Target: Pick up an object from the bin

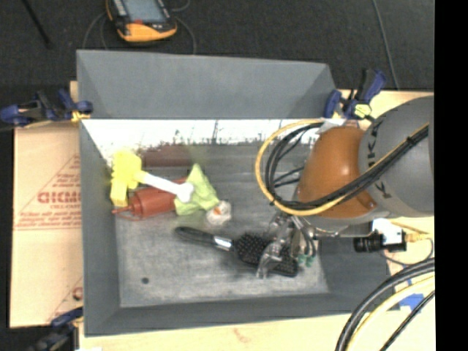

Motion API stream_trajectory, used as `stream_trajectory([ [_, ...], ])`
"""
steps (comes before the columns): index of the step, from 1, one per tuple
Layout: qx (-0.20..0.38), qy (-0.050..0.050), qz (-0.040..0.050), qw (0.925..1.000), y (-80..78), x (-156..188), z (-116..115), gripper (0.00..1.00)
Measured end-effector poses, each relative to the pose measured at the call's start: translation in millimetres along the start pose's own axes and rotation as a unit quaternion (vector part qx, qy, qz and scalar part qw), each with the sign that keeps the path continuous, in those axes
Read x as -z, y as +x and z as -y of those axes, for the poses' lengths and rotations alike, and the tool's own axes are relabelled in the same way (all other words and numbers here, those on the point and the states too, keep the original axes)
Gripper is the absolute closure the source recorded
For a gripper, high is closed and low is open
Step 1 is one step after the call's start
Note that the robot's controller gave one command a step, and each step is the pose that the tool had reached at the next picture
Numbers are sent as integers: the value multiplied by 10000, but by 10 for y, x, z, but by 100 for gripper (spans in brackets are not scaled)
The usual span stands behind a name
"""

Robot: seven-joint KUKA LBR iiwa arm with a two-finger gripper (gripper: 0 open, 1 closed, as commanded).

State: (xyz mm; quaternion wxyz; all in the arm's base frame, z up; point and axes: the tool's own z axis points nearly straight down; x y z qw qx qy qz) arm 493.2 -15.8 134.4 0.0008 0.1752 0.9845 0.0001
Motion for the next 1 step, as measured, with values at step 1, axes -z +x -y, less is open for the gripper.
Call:
stream_trajectory([
  [1, 9, -2, 5, 10000, -4, 64, 0, 100],
])
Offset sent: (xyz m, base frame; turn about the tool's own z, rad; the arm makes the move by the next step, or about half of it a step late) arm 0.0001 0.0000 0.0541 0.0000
